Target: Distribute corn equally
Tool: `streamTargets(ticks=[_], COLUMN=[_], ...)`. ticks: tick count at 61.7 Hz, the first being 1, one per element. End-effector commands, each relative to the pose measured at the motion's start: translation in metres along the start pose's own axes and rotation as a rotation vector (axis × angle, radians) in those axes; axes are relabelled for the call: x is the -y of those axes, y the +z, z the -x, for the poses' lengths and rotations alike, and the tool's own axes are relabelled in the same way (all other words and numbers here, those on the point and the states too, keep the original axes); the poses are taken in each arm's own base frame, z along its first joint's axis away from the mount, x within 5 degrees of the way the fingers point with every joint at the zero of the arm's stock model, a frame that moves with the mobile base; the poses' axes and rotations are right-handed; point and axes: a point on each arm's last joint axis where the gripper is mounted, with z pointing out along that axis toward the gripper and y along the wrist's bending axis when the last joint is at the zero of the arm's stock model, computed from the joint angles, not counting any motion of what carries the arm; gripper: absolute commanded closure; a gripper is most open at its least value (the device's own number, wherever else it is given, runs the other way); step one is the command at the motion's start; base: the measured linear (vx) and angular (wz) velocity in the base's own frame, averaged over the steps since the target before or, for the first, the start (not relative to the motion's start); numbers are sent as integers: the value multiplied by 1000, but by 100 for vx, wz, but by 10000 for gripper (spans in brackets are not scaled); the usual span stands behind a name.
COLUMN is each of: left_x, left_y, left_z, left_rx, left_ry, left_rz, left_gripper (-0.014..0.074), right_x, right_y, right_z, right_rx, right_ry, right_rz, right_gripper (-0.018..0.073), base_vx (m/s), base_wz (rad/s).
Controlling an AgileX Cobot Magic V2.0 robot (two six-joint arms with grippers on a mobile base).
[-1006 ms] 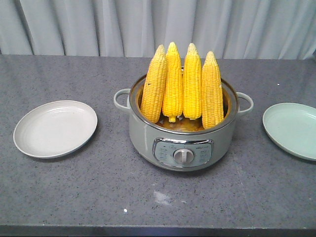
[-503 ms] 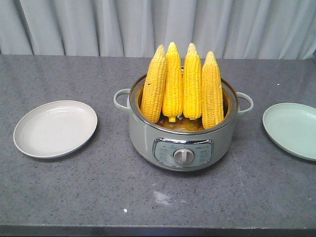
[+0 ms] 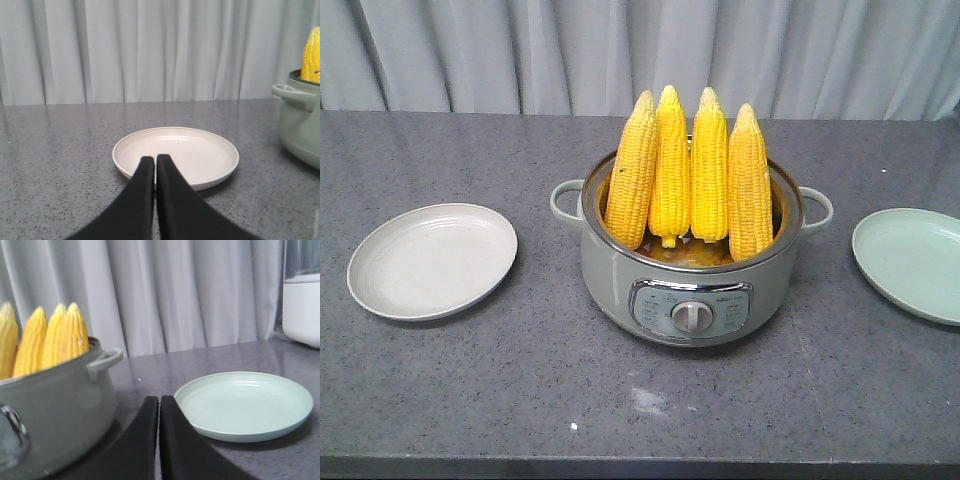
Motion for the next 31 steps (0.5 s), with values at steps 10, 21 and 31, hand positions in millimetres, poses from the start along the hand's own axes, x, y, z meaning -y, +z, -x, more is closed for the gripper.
streamTargets(ticks=[10,21,31], left_x=[-1,-2,-5], left_y=[-1,-2,-3], left_z=[7,7,13], left_rx=[122,123,180], left_ry=[-446,-662,-805], left_rz=[-16,-16,-12], left_gripper=[603,603,603], right_x=[5,7,10], right_y=[-1,-1,-2], right_z=[10,11,12], right_rx=[140,161,187], right_ry=[560,714,859], right_rz=[-14,-26,-42], right_gripper=[562,562,562], base_vx=[0,0,0], base_wz=[0,0,0])
